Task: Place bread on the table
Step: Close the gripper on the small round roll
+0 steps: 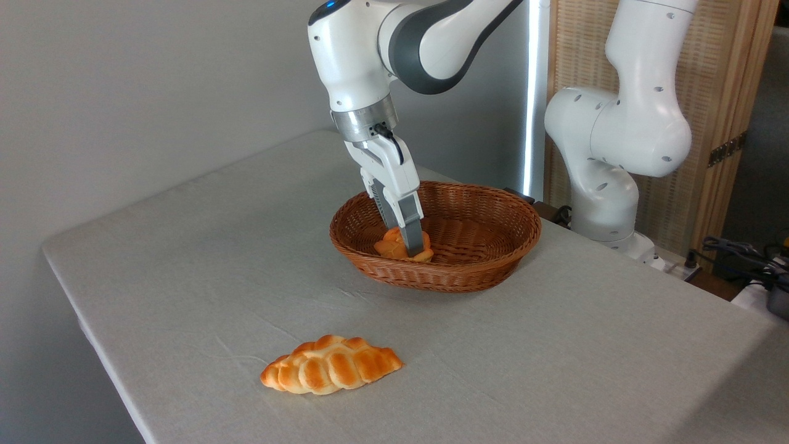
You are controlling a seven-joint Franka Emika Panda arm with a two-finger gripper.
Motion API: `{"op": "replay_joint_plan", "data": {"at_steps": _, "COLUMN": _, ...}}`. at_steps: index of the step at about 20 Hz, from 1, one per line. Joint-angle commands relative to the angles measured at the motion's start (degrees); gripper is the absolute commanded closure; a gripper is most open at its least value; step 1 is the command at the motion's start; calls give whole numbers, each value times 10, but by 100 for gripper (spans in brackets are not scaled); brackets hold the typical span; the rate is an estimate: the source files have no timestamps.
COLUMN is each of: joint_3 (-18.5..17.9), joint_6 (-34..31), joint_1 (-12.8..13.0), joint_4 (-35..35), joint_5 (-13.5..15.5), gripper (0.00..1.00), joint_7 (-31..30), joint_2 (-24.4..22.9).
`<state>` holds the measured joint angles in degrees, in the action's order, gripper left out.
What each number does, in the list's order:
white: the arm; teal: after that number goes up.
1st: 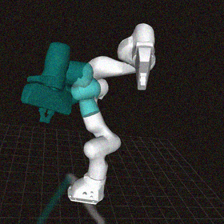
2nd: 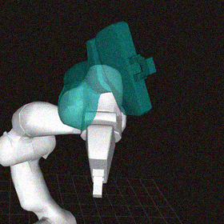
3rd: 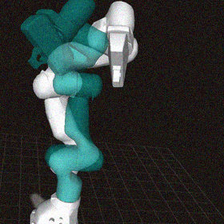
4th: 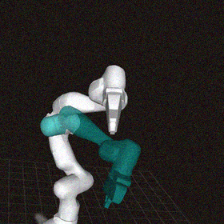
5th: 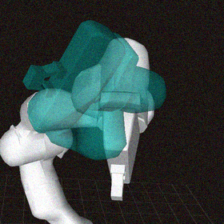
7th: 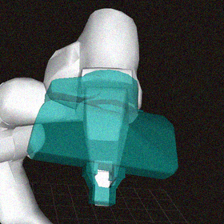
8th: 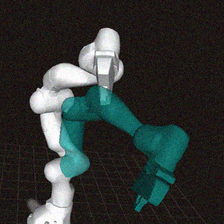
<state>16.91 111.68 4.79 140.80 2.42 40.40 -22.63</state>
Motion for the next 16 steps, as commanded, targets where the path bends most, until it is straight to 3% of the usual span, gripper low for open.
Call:
{"op": "replay_joint_plan", "data": {"at_steps": 1, "joint_3": 4, "joint_6": 13, "joint_1": -4, "joint_4": 10, "joint_5": 0, "gripper": 65, "joint_7": 13, "joint_2": -4}}
{"op": "replay_joint_plan", "data": {"at_steps": 7, "joint_3": 5, "joint_6": 6, "joint_1": -4, "joint_4": 5, "joint_5": 0, "gripper": 69, "joint_7": 12, "joint_2": -6}}
{"op": "replay_joint_plan", "data": {"at_steps": 12, "joint_3": 23, "joint_6": -90, "joint_1": -2, "joint_4": -40, "joint_5": 0, "gripper": 69, "joint_7": 14, "joint_2": -10}}
{"op": "replay_joint_plan", "data": {"at_steps": 16, "joint_3": 11, "joint_6": -112, "joint_1": -5, "joint_4": -80, "joint_5": -1, "gripper": 66, "joint_7": 25, "joint_2": -9}}
